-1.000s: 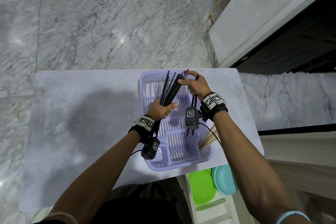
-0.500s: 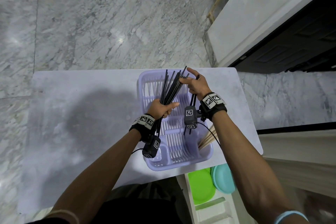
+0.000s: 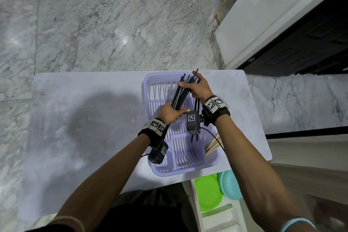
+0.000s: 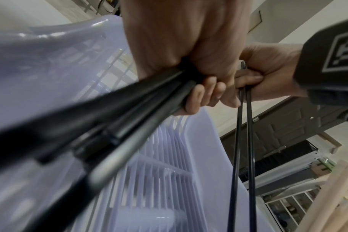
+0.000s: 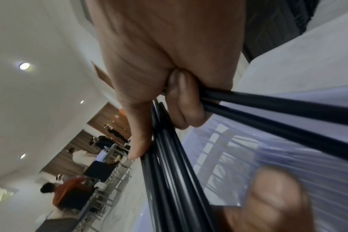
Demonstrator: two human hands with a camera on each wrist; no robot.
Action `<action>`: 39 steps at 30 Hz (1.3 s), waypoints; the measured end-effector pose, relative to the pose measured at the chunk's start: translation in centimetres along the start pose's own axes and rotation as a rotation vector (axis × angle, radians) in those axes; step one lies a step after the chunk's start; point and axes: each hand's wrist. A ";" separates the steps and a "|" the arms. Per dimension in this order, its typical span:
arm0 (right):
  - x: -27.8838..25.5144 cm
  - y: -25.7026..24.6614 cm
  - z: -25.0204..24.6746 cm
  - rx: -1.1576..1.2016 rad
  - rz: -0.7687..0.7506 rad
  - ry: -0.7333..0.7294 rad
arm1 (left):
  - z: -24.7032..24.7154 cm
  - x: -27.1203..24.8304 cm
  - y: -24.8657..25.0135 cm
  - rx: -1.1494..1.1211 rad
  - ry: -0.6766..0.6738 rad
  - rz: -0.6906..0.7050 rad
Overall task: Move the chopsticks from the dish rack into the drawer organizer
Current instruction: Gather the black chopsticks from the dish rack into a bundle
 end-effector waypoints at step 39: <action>2.3 -3.3 -3.1 -0.353 -0.123 -0.225 | -0.7 -0.4 1.0 0.097 -0.032 -0.005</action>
Point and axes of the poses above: each hand's wrist, its own x-axis towards the middle knuckle, its own z-axis out of the palm, y = z × x, and after that the axes turned 11 degrees about y, right-handed
